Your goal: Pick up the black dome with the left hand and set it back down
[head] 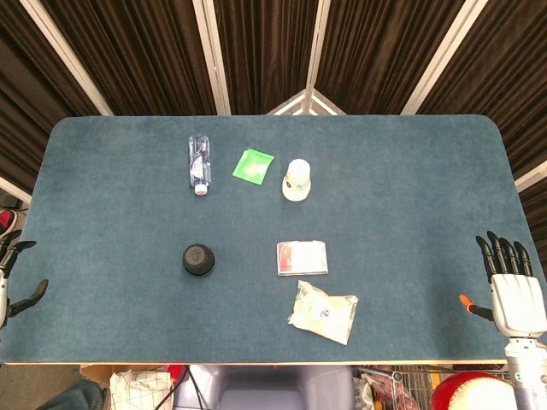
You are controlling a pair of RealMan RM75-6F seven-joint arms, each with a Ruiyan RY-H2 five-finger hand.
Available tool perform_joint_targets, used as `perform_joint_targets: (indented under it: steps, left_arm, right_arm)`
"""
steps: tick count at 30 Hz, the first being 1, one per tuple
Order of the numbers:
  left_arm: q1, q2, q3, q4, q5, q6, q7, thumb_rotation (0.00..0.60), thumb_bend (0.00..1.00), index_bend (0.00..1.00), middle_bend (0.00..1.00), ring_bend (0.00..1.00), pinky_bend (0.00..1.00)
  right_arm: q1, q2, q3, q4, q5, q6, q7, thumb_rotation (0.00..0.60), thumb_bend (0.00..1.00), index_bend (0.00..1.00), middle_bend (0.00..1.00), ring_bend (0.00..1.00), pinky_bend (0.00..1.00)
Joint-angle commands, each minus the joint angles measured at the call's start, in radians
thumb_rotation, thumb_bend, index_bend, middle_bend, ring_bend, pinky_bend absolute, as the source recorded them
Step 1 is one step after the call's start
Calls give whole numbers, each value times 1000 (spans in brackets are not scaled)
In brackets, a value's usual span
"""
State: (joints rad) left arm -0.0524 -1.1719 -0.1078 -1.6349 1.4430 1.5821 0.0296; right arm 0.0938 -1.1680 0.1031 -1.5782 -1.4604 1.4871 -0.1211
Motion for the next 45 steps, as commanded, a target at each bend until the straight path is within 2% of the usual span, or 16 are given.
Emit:
perform_joint_targets:
  steps: [1, 6, 13, 16, 21, 26, 33, 41, 45]
  left_arm:
    - [0, 1, 0, -3, -3, -3, 1, 600, 374, 260, 116, 0, 0]
    - [1, -5, 11, -3, 19, 2, 3, 600, 371, 255, 118, 0, 0]
    - [-4, -24, 18, 9, 38, 1, 10, 600, 271, 249, 118, 0, 0]
    - [-18, -67, 16, 27, 37, -12, 52, 600, 237, 242, 113, 0, 0]
    - [-60, -85, 27, 3, 23, -109, 34, 600, 212, 227, 102, 0, 0]
    - [-90, -104, 25, -13, 19, -154, 42, 600, 191, 210, 82, 0, 0]
    - [-160, -142, 18, -61, -6, -272, 29, 600, 160, 173, 62, 0, 0]
    - [-244, -263, -18, -26, -97, -393, 50, 600, 146, 138, 62, 0, 0]
    - [-270, -335, -40, 22, -135, -411, 49, 600, 128, 138, 88, 0, 0]
  right_arm:
    - [0, 0, -1, 2, 2, -3, -1, 600, 151, 42, 24, 43, 11]
    - [2, 0, -2, -2, -3, -3, 2, 600, 150, 42, 24, 43, 11]
    - [-9, 5, -8, -24, -13, 17, -5, 600, 151, 42, 24, 43, 11]
    - [-14, 7, -8, -33, -9, 22, -6, 600, 150, 42, 24, 43, 11]
    - [-10, 13, -15, -19, -11, 4, 8, 600, 151, 43, 24, 43, 11]
    - [-10, 12, -17, -18, -11, 1, 12, 600, 151, 42, 23, 43, 11]
    - [-7, 10, -15, -12, -1, -9, 13, 600, 150, 42, 24, 43, 11]
    - [-7, 13, -14, -9, 5, -14, 24, 600, 150, 42, 24, 43, 11]
    - [-11, 14, -18, -9, 3, -11, 28, 600, 150, 42, 23, 43, 10]
